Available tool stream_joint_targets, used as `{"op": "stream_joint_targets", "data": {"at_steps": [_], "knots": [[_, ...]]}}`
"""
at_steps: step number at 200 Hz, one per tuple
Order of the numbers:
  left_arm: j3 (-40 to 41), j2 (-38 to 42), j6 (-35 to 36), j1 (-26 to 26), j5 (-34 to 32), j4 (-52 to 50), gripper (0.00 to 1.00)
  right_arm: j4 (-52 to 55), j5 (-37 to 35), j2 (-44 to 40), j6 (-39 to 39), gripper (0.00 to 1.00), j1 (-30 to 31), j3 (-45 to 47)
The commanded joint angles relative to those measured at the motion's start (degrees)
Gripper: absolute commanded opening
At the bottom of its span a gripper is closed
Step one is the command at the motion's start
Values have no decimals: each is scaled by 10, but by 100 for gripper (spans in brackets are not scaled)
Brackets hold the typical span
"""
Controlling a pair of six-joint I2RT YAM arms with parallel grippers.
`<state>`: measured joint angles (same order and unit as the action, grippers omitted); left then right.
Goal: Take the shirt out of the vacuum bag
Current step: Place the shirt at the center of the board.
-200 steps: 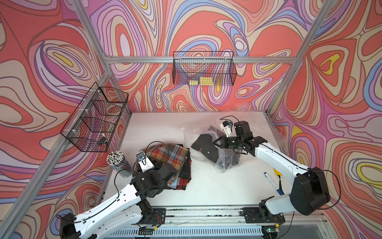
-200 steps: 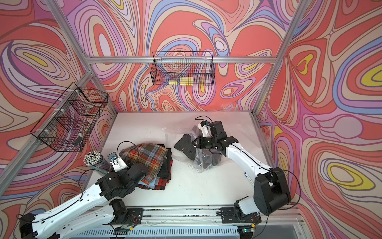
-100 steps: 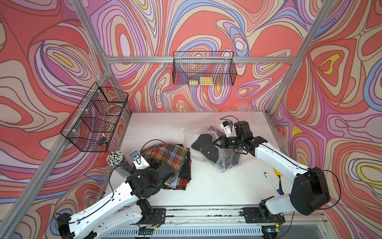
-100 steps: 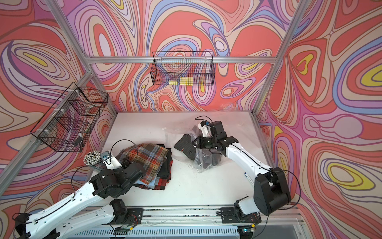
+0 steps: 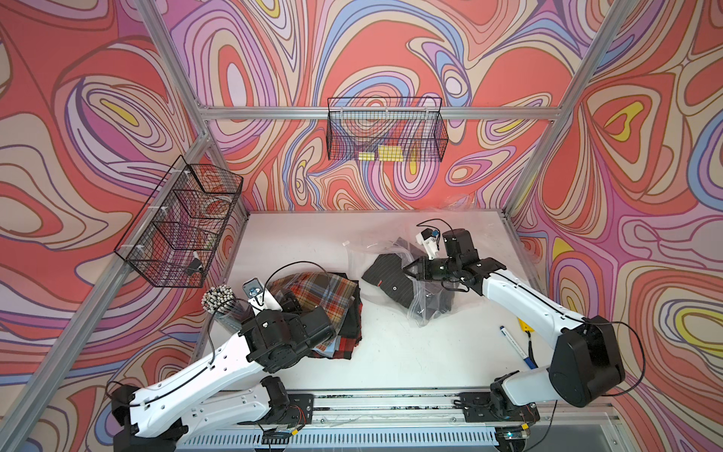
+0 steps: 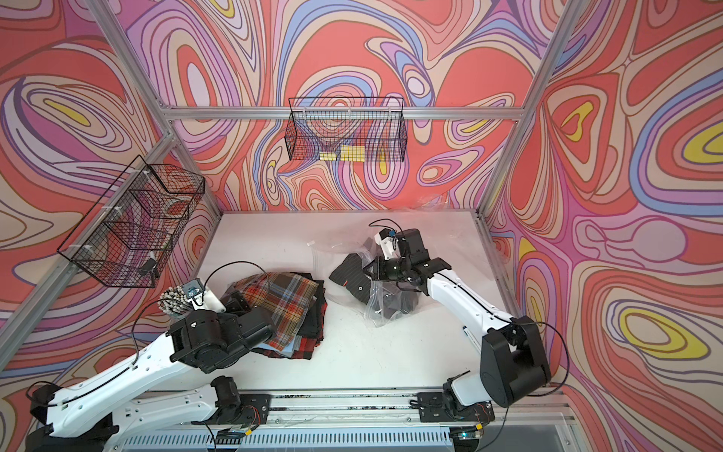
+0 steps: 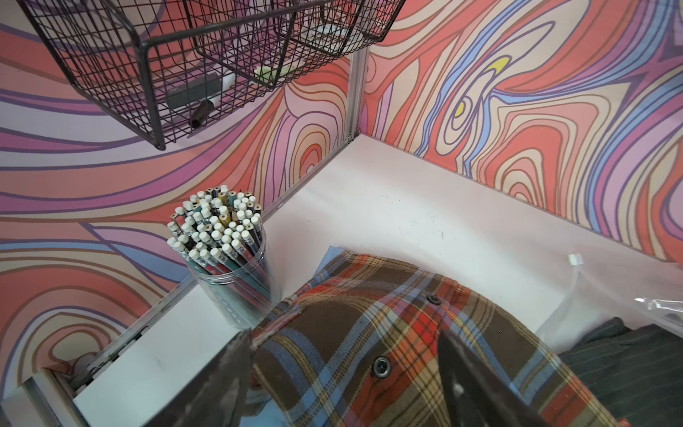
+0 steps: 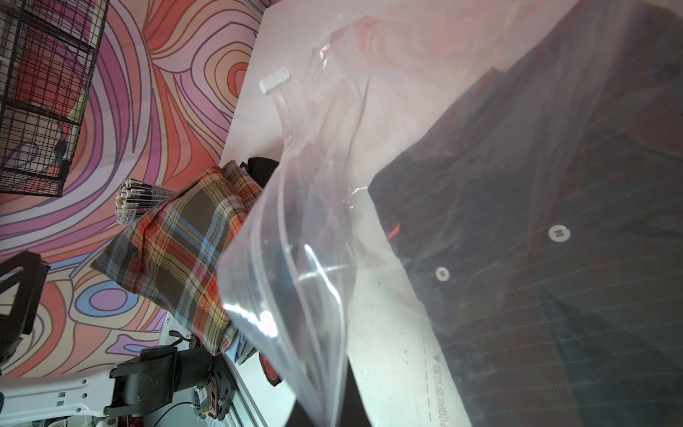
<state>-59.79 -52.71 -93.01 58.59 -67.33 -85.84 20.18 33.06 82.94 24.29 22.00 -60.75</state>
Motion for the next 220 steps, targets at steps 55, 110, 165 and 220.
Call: {"op": "stream_joint_targets", "data": {"at_steps": [55,110,165,220], "knots": [[59,-7,-21,5,-137,70,99,-12,17,-7,3,0,4,-7],[266,87,409,-133,22,677,99,-8,18,-17,-2,0,4,3],[254,18,386,-181,150,721,99,-14,18,-21,-3,0,4,13],[324,-41,140,-145,181,583,92,-4,14,-27,-11,0,5,16]]}}
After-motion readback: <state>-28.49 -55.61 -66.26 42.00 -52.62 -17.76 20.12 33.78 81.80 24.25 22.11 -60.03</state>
